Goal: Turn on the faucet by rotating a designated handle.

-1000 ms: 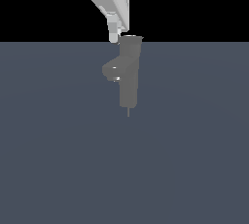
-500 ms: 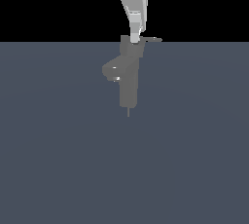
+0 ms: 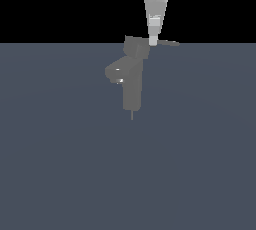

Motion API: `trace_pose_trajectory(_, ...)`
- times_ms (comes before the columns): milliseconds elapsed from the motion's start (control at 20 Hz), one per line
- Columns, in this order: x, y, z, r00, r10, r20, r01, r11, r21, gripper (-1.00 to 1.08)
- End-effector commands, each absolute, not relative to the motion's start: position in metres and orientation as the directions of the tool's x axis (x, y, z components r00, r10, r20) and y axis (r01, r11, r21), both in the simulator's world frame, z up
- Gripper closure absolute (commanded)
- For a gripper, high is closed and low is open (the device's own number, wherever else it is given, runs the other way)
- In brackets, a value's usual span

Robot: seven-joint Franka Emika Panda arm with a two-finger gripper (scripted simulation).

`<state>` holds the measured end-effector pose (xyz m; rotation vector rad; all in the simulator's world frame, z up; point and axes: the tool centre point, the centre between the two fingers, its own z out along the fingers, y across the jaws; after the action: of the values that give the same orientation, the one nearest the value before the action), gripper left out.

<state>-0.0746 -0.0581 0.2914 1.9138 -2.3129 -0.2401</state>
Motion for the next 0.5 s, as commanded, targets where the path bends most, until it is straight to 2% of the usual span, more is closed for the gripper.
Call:
trace_pose_trajectory(0, -0.068, -0.076, 0.290, -0.203, -0.979, 0.001, -0.960, 0.200, 0.199, 1.08)
trace_pose_trajectory(450, -0.052, -0.109, 0.286, -0.212, -0.977, 0.001, -0.958, 0.208, 0.197, 1.08)
